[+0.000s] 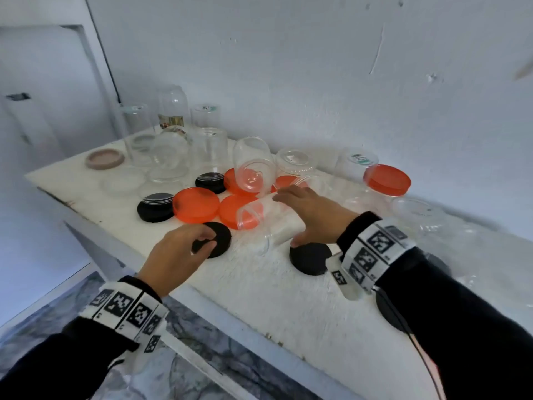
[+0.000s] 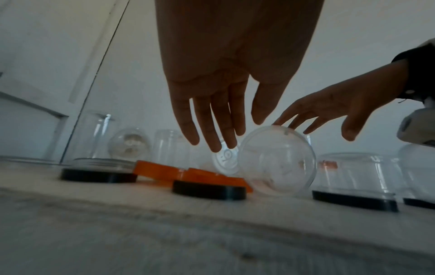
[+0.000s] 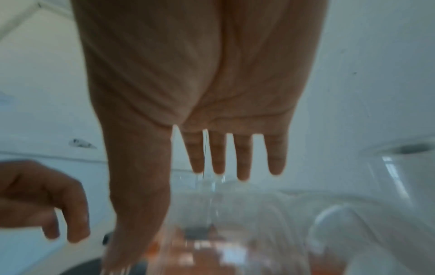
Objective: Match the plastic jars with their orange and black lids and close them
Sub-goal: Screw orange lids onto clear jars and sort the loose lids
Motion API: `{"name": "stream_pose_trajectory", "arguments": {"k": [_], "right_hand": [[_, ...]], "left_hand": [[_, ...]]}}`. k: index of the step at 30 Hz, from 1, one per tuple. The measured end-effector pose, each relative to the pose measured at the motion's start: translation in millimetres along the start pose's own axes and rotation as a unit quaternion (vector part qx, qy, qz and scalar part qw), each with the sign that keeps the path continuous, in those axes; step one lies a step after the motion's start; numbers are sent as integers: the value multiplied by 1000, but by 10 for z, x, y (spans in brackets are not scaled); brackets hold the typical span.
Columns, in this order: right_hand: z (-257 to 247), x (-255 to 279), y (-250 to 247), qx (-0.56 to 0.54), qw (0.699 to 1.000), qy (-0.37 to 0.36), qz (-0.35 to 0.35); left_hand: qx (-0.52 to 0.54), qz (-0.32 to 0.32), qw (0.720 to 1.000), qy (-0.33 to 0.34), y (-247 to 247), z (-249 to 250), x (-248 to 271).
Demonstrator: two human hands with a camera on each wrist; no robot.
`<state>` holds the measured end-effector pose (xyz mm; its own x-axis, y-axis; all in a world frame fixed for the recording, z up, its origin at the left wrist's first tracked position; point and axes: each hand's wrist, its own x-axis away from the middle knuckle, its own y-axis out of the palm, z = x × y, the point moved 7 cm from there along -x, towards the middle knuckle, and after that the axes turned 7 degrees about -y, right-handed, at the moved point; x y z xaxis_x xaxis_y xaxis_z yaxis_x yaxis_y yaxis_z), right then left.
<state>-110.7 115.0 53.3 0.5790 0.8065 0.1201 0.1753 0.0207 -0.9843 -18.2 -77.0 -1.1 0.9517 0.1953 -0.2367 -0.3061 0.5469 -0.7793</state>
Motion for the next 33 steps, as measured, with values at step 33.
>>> {"name": "stream_pose_trajectory", "arguments": {"k": [33], "right_hand": [[-344,-129,240,-119,911,314,240]], "left_hand": [[-151,-217,963,42,-409,-1522,-1491]]}}
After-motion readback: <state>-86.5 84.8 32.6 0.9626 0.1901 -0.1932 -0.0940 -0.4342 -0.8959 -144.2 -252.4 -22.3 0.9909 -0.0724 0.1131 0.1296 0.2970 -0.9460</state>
